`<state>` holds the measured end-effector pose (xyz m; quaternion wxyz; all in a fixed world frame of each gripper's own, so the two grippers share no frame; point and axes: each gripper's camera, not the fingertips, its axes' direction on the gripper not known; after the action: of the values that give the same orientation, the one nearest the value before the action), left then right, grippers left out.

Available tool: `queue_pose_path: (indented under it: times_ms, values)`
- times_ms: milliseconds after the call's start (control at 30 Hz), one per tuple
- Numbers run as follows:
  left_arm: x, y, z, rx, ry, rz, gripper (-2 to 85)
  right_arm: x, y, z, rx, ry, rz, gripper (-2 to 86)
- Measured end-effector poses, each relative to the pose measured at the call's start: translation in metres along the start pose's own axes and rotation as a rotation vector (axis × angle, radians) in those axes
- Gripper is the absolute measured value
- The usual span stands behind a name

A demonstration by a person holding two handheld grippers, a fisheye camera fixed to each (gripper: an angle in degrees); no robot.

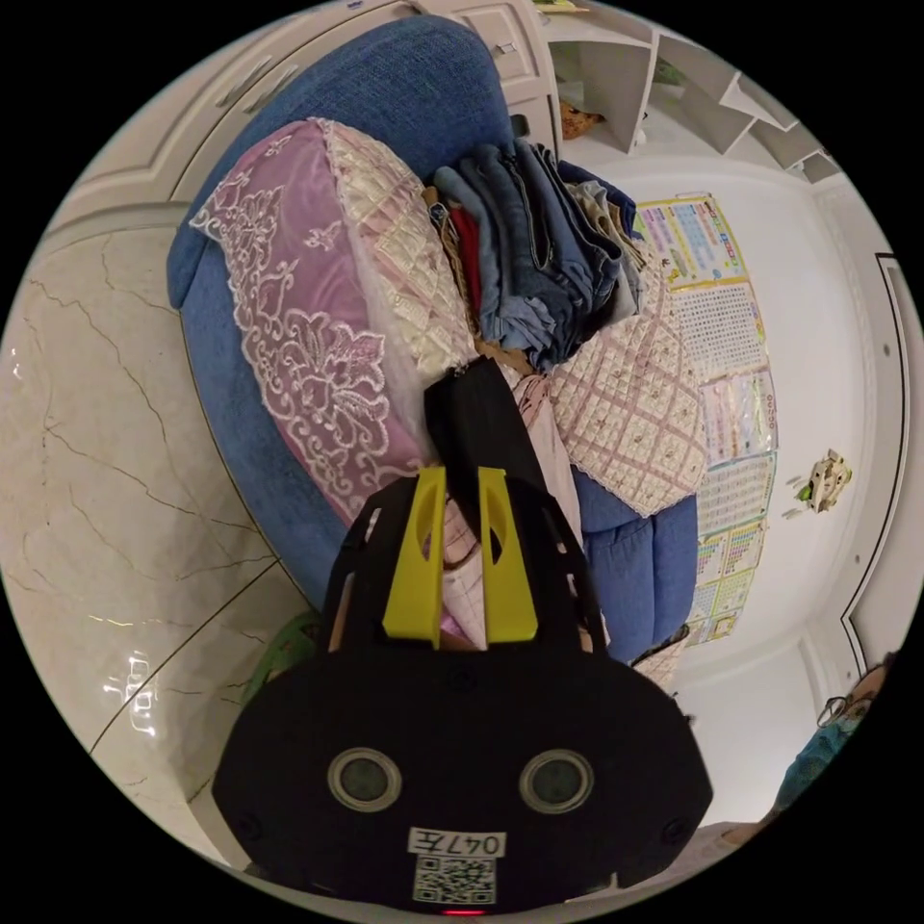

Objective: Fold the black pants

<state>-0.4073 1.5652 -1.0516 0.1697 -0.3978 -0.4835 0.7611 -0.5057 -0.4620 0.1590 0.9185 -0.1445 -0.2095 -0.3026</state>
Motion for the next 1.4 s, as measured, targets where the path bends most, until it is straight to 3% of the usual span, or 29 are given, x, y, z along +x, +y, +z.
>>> queue_pose_path:
  times_ms: [233, 567, 700, 800, 967, 1167, 1267, 1400]
  values:
    - [-0.052, 0.014, 0.011, 0.036, 0.033, 0.032, -0.5, -0.083, -0.21, 0.118, -0.219, -0.192, -0.184, -1.1]
    - [-0.13, 0.066, 0.022, 0.086, 0.184, 0.154, -0.9, -0.087, -0.395, 0.216, -0.451, -0.125, -0.109, -0.8]
    - [-0.157, 0.096, 0.028, 0.089, 0.251, 0.204, -1.0, -0.082, -0.433, 0.191, -0.444, -0.159, -0.072, -0.9]
    - [-0.172, 0.125, 0.035, 0.074, 0.288, 0.271, -0.9, -0.1, -0.445, 0.139, -0.401, -0.234, -0.164, -1.1]
    - [-0.196, 0.19, 0.062, 0.028, 0.328, 0.413, -0.9, -0.142, -0.406, 0.065, -0.435, -0.358, -0.323, -1.3]
    - [-0.232, 0.289, 0.116, -0.021, 0.295, 0.557, -0.9, -0.155, -0.385, 0.061, -0.545, -0.381, -0.288, -1.2]
    - [-0.238, 0.355, 0.151, -0.082, 0.282, 0.71, -0.9, -0.126, -0.392, 0.005, -0.373, -0.448, -0.147, -1.3]
    - [-0.233, 0.47, 0.218, -0.235, 0.212, 1.029, -0.9, -0.073, -0.382, -0.08, -0.137, -0.316, 0.035, -1.3]
